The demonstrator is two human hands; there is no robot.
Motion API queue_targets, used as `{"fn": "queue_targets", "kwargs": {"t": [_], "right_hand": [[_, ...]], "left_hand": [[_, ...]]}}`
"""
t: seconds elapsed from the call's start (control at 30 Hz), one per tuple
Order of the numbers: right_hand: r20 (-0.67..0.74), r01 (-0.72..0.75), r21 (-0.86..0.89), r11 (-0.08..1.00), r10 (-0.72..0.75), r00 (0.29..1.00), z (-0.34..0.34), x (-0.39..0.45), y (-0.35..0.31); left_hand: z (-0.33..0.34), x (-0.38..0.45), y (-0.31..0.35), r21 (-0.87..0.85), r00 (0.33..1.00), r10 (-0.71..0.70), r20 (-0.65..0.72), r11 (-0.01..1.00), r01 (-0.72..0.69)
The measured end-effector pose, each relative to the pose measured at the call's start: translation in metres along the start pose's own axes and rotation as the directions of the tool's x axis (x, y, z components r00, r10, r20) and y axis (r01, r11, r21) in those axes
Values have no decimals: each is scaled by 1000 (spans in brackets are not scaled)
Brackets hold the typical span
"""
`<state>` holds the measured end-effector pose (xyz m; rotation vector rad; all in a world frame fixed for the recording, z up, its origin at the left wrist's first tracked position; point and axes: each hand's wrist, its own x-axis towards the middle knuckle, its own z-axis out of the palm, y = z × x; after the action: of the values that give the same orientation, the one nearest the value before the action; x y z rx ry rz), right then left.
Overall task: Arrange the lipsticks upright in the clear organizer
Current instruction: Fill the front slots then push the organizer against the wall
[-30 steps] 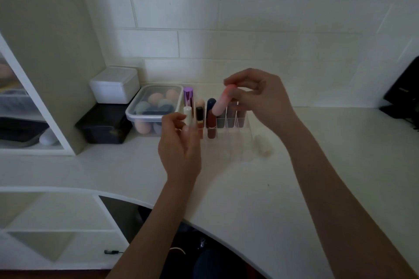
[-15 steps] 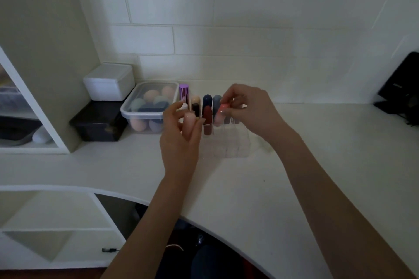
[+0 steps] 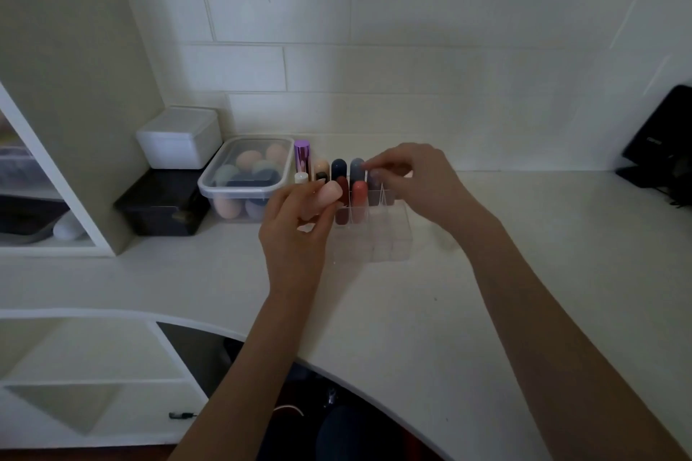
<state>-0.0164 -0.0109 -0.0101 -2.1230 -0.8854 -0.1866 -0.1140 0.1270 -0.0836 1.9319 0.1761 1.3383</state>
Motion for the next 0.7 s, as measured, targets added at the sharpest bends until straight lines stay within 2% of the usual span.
{"fn": "queue_targets", "kwargs": {"t": [0.13,0.2,0.27,0.37,0.47,0.57,0.63,0.7], "right_hand": [[-21,-108,-121,987,107,994,-26,-1,13],[-35,-156,-35,987,155,987,-32,-3,15],[-46,-123,55,991,125,991,-30,-4,7],[98,-65,192,979,47,994,-16,-5,-16],[215,-42,200,979,-2,977,4,-8,-27],[185,-65,272,960,15,983,9,-8,-27],[128,-118,339,933,78,989,3,-8,-23],[145,-178,438,881,126,981,-3,-10,-19]], "left_hand": [[1,0,-3,-30,1000,-28,-8,999,28],[2,0,-1,-48,999,-36,12,998,37],[2,0,2,-77,996,-82,40,993,85],[3,-1,6,-79,993,-109,47,991,112],[-1,-5,11,-10,999,-14,35,1000,14],[-2,-5,13,22,999,29,23,999,-30],[0,-4,13,-25,999,-18,37,1000,19],[2,-4,12,-72,998,-48,27,996,50]]}}
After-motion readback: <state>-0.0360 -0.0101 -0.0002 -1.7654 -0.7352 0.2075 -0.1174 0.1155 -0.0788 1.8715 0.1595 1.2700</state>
